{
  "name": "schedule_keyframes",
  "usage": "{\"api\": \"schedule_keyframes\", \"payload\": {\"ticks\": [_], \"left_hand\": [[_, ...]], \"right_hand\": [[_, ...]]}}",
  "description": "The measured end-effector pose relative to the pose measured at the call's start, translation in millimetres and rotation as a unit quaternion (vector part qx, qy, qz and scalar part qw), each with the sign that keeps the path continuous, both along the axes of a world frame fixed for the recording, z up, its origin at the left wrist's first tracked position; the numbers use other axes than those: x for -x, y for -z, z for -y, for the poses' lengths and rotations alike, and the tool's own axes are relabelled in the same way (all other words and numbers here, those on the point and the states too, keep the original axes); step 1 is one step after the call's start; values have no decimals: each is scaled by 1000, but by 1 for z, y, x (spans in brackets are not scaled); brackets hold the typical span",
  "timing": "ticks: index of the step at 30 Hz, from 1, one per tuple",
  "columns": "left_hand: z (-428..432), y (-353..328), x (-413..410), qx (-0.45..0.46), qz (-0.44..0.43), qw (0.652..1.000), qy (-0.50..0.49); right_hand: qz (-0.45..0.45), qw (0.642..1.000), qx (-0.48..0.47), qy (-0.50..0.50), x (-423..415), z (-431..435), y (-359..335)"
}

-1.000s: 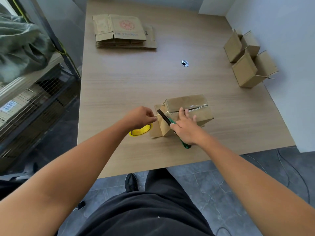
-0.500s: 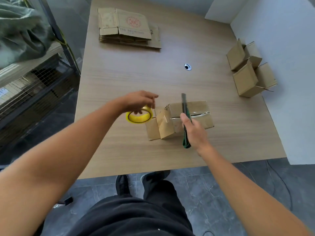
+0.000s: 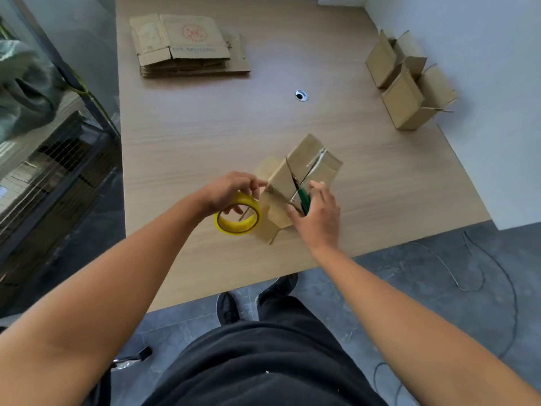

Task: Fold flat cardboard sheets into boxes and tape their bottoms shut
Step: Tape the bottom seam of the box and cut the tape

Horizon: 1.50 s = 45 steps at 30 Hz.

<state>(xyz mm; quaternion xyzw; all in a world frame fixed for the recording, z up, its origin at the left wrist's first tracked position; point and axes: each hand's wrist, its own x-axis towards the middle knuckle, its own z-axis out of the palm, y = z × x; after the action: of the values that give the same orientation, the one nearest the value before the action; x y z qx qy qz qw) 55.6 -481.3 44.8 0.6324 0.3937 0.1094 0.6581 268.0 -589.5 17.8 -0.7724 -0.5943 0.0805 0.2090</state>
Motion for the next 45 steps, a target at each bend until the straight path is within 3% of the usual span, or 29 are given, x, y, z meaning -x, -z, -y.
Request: {"api": "schedule_keyframes", "payload": {"ticks": [3,8,11,15,21,23,26,28,30,36,42,45], "left_hand": [[20,2,7,-6,2,1000,-29],[48,4,17,10,-42,997,-67],[53,6,24,24,-47,994,-95],[52,-12,35,4,-46,990,-130],[51,-58,35,-36,-34,982,-183],[51,-73,28,-68,-21,980,-184],[49,-91,6,-113,-3,976,-186],[50,-100,-16,-154,-20,972,-174],[54,-105,-39,-184,-40,969,-160],[71,-116,-100,-224,-104,962,-119],[88,-119,-132,-272,-216,931,-110],[101,-118,-139,-248,-227,930,-146]], "right_hand": [[-53,996,44,-54,-5,-1,-5],[3,989,59,-135,-6,-20,-7],[-17,976,86,-200,-8,-33,-17],[-123,962,103,-223,-16,-48,-30],[-321,937,21,-136,-1,-46,-61],[-406,906,29,-113,-1,-43,-73],[-544,830,58,-109,-5,-35,-85],[-578,805,70,-118,-14,-28,-91],[-570,807,68,-138,-25,-20,-97],[-472,867,26,-158,-69,-8,-98],[-396,896,24,-199,-100,-2,-99],[-406,889,54,-206,-106,-5,-107]]}}
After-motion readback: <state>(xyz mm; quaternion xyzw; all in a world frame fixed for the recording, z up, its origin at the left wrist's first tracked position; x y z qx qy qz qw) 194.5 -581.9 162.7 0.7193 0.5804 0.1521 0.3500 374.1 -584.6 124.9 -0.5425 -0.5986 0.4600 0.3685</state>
